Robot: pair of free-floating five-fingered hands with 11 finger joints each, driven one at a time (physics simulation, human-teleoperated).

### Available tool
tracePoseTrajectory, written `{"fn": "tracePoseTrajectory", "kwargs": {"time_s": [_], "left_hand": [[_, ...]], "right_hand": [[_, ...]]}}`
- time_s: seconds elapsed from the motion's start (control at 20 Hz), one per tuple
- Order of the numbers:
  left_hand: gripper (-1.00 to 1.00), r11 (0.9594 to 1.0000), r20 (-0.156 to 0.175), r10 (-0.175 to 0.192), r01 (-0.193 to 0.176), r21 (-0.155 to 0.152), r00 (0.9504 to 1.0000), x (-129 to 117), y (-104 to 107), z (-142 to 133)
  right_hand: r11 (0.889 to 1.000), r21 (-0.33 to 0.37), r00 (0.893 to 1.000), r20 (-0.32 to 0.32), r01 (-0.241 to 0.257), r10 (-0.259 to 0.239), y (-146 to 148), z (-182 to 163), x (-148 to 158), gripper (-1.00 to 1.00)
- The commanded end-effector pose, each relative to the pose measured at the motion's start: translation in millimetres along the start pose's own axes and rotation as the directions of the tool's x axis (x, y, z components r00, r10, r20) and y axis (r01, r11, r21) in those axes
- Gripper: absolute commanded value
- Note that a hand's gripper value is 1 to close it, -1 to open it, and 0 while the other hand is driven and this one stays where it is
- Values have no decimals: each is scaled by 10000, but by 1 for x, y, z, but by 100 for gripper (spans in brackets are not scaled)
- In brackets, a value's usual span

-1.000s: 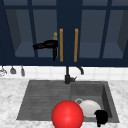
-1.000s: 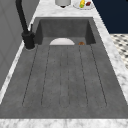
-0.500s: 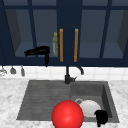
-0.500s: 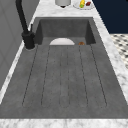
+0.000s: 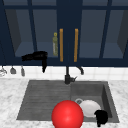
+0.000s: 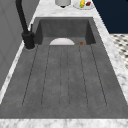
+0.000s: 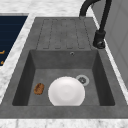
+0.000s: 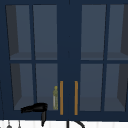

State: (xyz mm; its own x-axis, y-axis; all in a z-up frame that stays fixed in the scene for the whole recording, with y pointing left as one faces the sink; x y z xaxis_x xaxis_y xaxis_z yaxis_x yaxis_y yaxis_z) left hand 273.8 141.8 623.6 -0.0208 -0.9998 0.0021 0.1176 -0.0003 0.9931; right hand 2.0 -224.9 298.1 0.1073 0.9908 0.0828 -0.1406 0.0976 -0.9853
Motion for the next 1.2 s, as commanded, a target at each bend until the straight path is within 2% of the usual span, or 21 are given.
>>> {"fn": "tracePoseTrajectory", "kwargs": {"time_s": [0.0, 0.2, 0.25, 0.35, 0.4, 0.55, 0.65, 0.9, 1.15], "left_hand": [[-100, 9999, 1200, -145, 141, 45, 9927, -3, -12, 9], [-100, 9999, 1598, -54, 30, 150, 9871, -7, -37, 17], [-100, 9998, 1732, -38, 0, 222, 9849, -7, -45, 19], [-100, 9999, 2026, -49, 16, 166, 9792, -9, -60, 18], [-100, 9999, 2131, -114, 107, 47, 9770, -7, -66, 15], [-100, 9998, 2365, -212, 196, 89, 9714, -7, -85, 14], [-100, 9998, 2591, -217, 199, 97, 9656, -7, -99, 12], [-100, 9997, 3246, -233, 206, 117, 9456, -7, -132, 8], [-100, 9997, 3904, -235, 209, 110, 9204, -7, -163, 5]], "right_hand": [[10000, 0, 10000, 0, 0, 0, 0, 0, 0, 0], [10000, 0, 10000, 0, 0, 0, 0, 0, 0, 0], [10000, 0, 10000, 0, 0, 0, 0, 0, 0, 0], [10000, 0, 10000, 0, 0, 0, 0, 0, 0, 0], [10000, 0, 10000, 0, 0, 0, 0, 0, 0, 0], [10000, 0, 10000, 0, 0, 0, 0, 0, 0, 0], [10000, 0, 10000, 0, 0, 0, 0, 0, 0, 0], [10000, 0, 10000, 0, 0, 0, 0, 0, 0, 0], [10000, 0, 10000, 0, 0, 0, 0, 0, 0, 0]]}}
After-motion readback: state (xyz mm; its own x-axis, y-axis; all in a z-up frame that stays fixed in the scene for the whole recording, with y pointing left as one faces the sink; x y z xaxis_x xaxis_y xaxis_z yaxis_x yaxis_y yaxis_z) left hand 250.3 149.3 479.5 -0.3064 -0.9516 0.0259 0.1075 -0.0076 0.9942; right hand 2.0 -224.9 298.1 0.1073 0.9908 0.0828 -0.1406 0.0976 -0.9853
